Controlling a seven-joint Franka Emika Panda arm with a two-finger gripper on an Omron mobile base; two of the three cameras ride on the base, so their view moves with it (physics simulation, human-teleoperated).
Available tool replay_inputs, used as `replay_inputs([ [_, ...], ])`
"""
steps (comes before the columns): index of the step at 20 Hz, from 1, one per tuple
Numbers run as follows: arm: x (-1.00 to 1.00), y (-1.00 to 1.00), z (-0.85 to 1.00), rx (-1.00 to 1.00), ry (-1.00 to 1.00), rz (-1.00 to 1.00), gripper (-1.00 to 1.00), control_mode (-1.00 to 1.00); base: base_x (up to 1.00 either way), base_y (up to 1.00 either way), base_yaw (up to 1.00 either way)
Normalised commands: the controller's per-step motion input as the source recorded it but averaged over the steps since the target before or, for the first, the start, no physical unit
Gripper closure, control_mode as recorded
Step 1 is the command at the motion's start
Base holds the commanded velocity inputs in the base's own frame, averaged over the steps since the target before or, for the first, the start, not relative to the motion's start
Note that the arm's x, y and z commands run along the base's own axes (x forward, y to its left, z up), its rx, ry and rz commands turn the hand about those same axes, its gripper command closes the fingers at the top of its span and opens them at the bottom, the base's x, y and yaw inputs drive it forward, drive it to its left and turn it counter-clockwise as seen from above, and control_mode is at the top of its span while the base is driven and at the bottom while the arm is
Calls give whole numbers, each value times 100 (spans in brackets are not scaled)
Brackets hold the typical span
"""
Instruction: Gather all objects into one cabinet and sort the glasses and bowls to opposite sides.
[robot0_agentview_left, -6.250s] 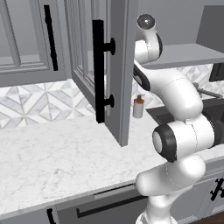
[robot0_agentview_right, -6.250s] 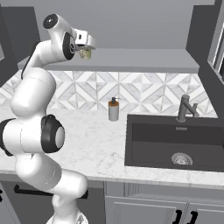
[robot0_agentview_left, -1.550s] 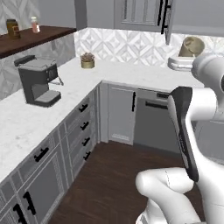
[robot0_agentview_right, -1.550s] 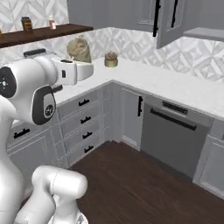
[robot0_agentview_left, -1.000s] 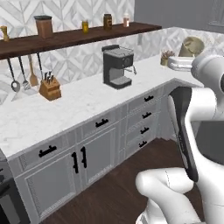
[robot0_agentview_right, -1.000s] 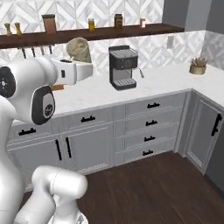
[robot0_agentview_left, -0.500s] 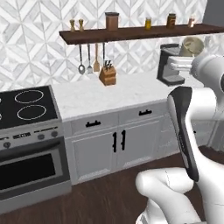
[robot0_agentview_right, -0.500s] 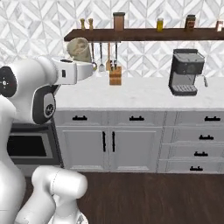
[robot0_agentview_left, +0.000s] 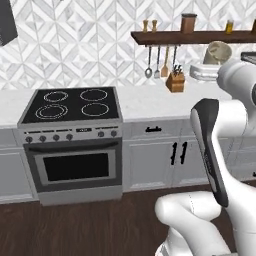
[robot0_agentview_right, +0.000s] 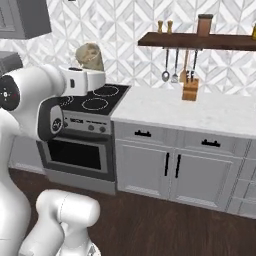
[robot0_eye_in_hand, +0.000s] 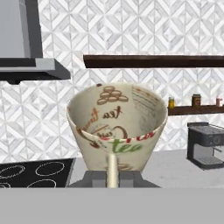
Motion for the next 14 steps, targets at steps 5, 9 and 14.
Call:
replay_inputs([
  [5,0,0,0,0,0,0,100,100,-9,97,-2],
  [9,0,0,0,0,0,0,100,100,-15,100,-5],
  [14,0,0,0,0,0,0,100,100,-17,100,-3],
])
